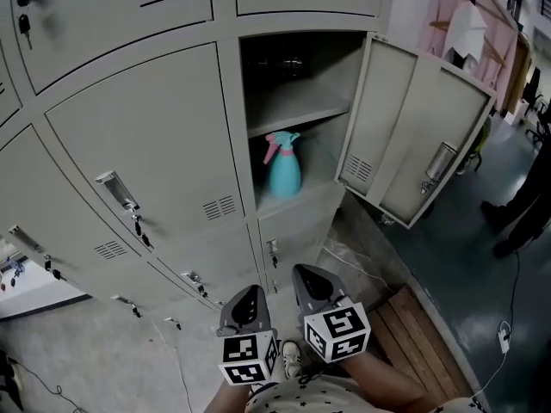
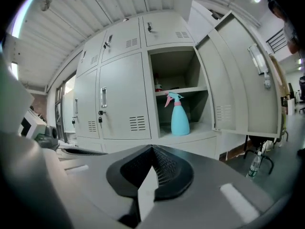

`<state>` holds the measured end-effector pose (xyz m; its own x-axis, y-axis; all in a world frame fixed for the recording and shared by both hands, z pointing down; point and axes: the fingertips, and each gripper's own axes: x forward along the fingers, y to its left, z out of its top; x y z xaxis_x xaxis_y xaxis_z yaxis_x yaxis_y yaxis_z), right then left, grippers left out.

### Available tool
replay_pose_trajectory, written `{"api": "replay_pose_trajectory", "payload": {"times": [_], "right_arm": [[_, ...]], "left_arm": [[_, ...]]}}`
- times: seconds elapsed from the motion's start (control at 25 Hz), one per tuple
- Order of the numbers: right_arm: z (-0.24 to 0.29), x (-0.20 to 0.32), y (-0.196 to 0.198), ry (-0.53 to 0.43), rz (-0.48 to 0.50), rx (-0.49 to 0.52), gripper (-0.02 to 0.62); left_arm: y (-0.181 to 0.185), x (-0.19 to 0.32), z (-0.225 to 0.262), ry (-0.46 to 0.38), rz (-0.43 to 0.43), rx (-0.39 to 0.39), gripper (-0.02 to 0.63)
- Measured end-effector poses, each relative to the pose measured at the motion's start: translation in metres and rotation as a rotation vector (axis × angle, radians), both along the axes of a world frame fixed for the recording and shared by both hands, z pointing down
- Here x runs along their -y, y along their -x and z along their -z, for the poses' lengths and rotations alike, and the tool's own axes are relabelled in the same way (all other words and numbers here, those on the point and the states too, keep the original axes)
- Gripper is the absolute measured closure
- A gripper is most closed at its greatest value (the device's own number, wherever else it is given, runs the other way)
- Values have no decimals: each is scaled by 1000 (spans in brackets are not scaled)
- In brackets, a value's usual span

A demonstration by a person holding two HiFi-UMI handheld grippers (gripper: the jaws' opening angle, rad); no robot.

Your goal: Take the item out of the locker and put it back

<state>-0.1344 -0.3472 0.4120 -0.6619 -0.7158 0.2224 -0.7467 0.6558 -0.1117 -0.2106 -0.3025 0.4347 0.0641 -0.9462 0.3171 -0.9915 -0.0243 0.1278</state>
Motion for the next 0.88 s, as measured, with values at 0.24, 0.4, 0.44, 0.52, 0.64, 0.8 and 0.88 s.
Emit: {"api": "replay_pose_trajectory", "payload": {"times": [0.24, 0.4, 0.44, 0.52, 0.64, 0.8, 0.88], "right_arm": [[-13, -53, -13, 33, -13, 5, 597], [-25, -83, -20, 53, -19, -3, 597], [-27, -90, -21, 58, -18, -5, 597], [-30, -103, -23, 66, -15, -8, 598], [-33, -119, -26, 69, -4, -13, 597], [-33, -136, -27, 62, 15, -18, 597], [-33, -143, -27, 61, 23, -21, 597]], "left_arm": [[-10, -44, -6, 2, -23, 0, 598], [-14, -72, -12, 6, -25, -4, 598], [-15, -78, -13, 8, -25, -4, 598], [-18, -90, -14, 9, -23, -4, 598], [-21, -106, -15, 10, -18, -2, 598], [-24, -124, -15, 7, -2, -3, 598], [-26, -132, -15, 7, 3, -3, 598]]}}
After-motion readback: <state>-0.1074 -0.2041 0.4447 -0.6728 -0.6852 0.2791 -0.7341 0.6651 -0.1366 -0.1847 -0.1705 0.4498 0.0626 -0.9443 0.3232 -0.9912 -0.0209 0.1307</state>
